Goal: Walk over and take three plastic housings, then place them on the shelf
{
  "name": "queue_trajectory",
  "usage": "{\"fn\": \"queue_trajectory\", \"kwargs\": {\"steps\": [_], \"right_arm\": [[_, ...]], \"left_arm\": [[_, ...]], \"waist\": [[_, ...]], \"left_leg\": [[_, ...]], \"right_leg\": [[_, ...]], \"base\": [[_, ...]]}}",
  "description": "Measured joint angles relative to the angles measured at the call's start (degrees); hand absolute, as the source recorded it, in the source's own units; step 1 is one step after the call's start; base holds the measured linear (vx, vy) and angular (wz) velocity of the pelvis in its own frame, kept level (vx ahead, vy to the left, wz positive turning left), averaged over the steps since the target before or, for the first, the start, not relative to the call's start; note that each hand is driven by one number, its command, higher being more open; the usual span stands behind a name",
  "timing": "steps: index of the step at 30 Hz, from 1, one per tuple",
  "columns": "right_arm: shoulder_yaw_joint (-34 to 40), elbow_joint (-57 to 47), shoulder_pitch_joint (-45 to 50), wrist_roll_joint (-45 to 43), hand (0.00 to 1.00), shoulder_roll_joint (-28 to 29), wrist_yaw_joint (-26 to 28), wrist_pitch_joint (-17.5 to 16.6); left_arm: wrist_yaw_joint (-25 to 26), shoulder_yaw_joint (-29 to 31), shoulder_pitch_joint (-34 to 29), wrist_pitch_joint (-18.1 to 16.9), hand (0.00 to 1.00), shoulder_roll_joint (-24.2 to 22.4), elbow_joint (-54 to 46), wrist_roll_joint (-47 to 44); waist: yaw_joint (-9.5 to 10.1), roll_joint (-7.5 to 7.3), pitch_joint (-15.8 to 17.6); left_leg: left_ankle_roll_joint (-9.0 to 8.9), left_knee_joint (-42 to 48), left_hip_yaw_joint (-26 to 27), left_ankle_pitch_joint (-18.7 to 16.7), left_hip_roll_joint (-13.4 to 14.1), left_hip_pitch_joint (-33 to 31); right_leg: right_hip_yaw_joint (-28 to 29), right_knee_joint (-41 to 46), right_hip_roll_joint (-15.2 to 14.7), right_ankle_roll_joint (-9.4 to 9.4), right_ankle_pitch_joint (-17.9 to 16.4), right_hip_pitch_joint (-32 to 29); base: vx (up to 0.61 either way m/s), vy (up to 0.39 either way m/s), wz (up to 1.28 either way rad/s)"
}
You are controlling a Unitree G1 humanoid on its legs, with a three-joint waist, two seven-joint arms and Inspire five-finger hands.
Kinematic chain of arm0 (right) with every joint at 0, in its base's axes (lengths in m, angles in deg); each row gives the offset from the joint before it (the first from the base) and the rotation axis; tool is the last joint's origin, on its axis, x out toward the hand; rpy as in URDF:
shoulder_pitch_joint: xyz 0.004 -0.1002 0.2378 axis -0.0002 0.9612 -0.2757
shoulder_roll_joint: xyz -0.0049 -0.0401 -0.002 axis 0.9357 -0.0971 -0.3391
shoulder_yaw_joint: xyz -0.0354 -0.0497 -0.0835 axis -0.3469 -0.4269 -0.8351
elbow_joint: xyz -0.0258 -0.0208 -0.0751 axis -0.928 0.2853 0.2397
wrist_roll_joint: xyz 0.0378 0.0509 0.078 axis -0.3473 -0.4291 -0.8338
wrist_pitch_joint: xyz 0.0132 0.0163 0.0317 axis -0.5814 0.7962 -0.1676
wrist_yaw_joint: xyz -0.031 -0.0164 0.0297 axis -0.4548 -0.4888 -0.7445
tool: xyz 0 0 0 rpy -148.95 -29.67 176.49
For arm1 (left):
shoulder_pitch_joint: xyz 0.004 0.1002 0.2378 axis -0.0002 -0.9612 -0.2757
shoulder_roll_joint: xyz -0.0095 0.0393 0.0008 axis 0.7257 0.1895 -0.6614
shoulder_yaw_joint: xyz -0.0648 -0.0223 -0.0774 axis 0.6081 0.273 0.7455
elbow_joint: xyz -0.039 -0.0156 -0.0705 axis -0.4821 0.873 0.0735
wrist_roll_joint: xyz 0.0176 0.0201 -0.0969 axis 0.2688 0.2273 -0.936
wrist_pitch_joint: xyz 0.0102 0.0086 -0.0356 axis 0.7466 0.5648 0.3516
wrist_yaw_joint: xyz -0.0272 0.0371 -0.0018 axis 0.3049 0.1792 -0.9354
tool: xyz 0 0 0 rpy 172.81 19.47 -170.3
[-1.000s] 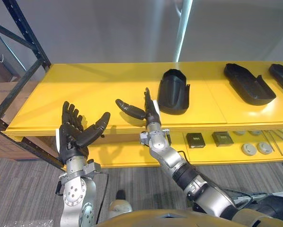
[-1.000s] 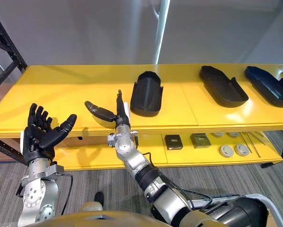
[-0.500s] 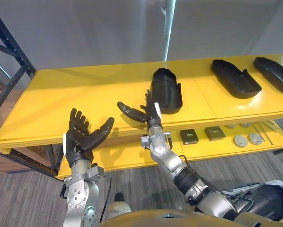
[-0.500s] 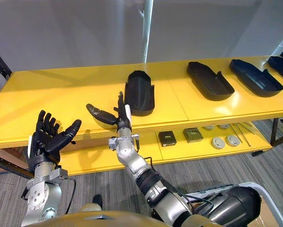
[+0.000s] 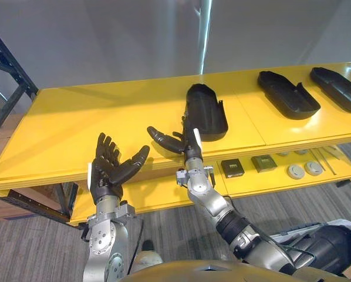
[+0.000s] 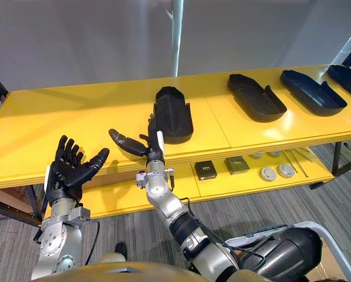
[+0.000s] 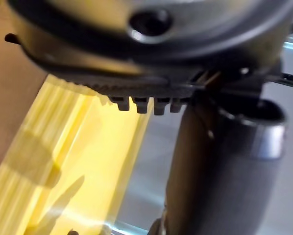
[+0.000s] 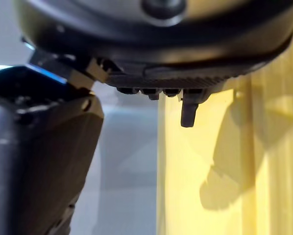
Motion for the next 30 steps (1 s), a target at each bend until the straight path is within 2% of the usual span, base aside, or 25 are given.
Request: {"fn": "queue_trajectory", "kwargs": {"steps": [11,13,15,16,17,19,21,23,25,26,30], "right_arm": [[0.30,-1.12,0.02,0.09,1.00,-0.10,1.58,-0.06],[0.69,-2.42,0.11,-0.09,1.00,-0.45,3.78,-0.12],[1.21,-6.42,0.84,-1.76,1.00,-1.60,7.32,-0.17],[1.40,-11.60,1.83,-5.08,1.00,-3.38,11.75,-0.41],[1.38,-13.89,2.24,-6.55,1.00,-4.29,13.79,-0.48],[1.36,-22.31,2.61,-13.86,1.00,-8.29,23.34,-0.51],[2.22,-27.27,2.73,-19.05,1.00,-10.61,29.07,-0.51],[6.37,-33.55,2.79,-27.15,1.00,-12.35,36.57,-0.54],[10.84,-37.72,3.35,-30.67,1.00,-12.61,39.67,-0.95],[13.77,-40.13,4.27,-31.78,1.00,-12.63,40.51,-2.23],[22.46,-45.92,10.01,-28.57,1.00,-12.55,38.08,-6.70]], "left_arm": [[0.05,0.00,0.00,0.08,1.00,0.00,0.02,0.13],[0.12,0.03,0.00,0.07,1.00,0.00,0.05,0.19],[0.11,0.03,0.07,0.04,1.00,0.03,0.06,0.19],[0.08,0.13,0.22,-0.03,1.00,0.05,0.06,0.19],[0.02,0.22,0.31,-0.05,1.00,0.05,0.06,0.19],[-0.55,1.72,0.65,-0.08,1.00,0.06,0.05,0.18],[-1.12,3.14,1.07,-0.11,1.00,0.08,0.05,0.18],[-1.78,5.42,2.27,-0.15,1.00,0.13,0.05,0.17],[-2.29,6.51,3.14,-0.22,1.00,0.30,0.05,0.19],[-2.50,6.94,3.34,-0.32,1.00,0.42,0.05,0.19],[-2.57,7.09,3.26,-0.43,1.00,0.84,0.04,0.20]], "waist": [[-0.61,-0.02,-0.01],[-0.99,-0.02,-0.01],[-1.19,-0.06,-0.02],[-1.32,-0.11,-0.04],[-1.33,-0.13,-0.05],[-1.57,-0.24,-0.10],[-1.83,-0.41,-0.18],[-1.75,-0.76,-0.22],[-1.53,-0.95,-0.27],[-1.51,-1.07,-0.34],[-1.75,-1.12,-0.38]], "left_leg": [[0.01,0.01,0.04,0.01,0.01,0.00],[0.00,0.02,0.12,0.01,0.02,0.00],[0.00,0.04,0.21,0.01,0.04,0.00],[0.00,0.05,0.23,0.00,0.06,0.01],[-0.01,0.05,0.23,0.00,0.07,0.02],[-0.06,0.04,0.27,-0.04,0.11,0.11],[-0.08,0.03,0.28,-0.06,0.11,0.19],[-0.11,0.00,0.27,-0.08,0.11,0.41],[-0.13,-0.02,0.28,-0.14,0.09,0.65],[-0.15,-0.03,0.31,-0.21,0.09,0.77],[-0.12,-0.04,0.83,-0.28,0.10,0.74]], "right_leg": [[0.06,0.04,0.00,0.20,0.14,-0.04],[0.19,0.03,0.01,0.36,0.27,-0.09],[0.31,0.02,0.02,0.39,0.32,-0.16],[0.33,0.01,0.04,0.39,0.32,-0.16],[0.33,0.01,0.04,0.39,0.32,-0.16],[0.37,0.00,0.09,0.40,0.33,-0.09],[0.37,0.01,0.09,0.41,0.34,0.01],[0.37,0.01,0.08,0.42,0.34,0.25],[0.38,0.00,0.06,0.42,0.31,0.49],[0.38,-0.04,0.06,0.42,0.26,0.61],[0.87,-0.10,0.05,0.10,0.03,0.20]], "base": [[0.00,0.000,0.00],[0.00,0.000,0.00],[0.00,0.000,0.00],[0.00,0.000,0.00],[0.00,0.000,0.00],[0.00,0.000,0.00],[0.00,0.000,0.00],[0.00,0.000,0.00],[0.00,0.000,0.00],[0.00,0.000,0.00],[0.00,0.000,-0.05]]}}
